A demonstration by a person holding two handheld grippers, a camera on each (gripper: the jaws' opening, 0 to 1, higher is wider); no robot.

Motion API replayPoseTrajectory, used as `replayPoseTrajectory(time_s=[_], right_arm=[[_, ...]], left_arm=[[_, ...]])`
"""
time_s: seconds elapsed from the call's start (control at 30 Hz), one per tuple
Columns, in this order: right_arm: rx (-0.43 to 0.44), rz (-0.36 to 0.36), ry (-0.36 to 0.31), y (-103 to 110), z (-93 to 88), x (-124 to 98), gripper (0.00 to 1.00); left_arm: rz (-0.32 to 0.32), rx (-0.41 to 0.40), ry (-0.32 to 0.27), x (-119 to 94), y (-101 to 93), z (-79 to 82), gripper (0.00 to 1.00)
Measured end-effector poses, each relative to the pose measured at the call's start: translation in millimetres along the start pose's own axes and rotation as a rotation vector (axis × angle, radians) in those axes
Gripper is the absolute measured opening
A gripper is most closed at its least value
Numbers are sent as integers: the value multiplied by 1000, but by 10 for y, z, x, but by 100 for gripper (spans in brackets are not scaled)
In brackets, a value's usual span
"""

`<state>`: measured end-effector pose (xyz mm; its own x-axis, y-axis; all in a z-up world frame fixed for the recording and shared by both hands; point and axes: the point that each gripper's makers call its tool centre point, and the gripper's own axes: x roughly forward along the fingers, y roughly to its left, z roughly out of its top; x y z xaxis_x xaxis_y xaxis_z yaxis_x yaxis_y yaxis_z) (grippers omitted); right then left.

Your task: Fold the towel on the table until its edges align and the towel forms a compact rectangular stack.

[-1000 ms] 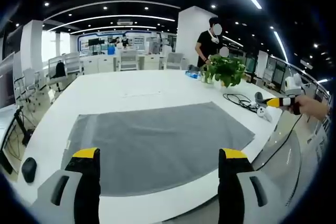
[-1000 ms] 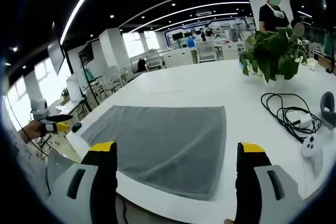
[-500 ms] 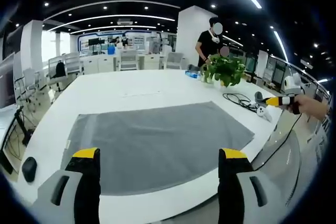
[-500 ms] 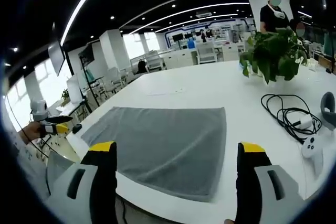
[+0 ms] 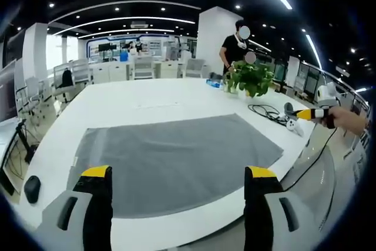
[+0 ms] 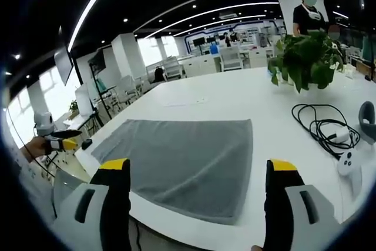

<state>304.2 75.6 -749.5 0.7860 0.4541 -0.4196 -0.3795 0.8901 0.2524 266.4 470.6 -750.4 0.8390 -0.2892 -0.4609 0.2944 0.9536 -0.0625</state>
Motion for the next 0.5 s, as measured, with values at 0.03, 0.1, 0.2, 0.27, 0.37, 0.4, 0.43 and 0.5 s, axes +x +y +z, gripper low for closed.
replayPoseTrajectory(time_s=[0.03,0.1,0.2,0.27,0.37,0.4,0.43,0.5], right_arm=[[-1,0,-2,-4,9,-4,97],[-2,0,-3,-11,16,-9,97],[-8,-1,-6,-20,38,-16,97],[-11,-2,-10,-26,54,-24,97],[-12,-1,-12,-22,63,-33,97],[-13,0,-11,-21,60,-34,97],[-13,0,-10,-20,56,-36,97],[-13,2,-10,-16,52,-41,97]], left_arm=[[0,0,0,-3,-11,1,96],[-1,-1,-1,-4,-25,1,96],[-5,0,1,-3,-48,-5,95],[-8,3,4,0,-60,-9,95],[-11,5,3,-10,-86,-1,95],[-11,5,3,-14,-88,1,95],[-11,5,2,-19,-91,3,95],[-10,5,2,-25,-94,5,95]])
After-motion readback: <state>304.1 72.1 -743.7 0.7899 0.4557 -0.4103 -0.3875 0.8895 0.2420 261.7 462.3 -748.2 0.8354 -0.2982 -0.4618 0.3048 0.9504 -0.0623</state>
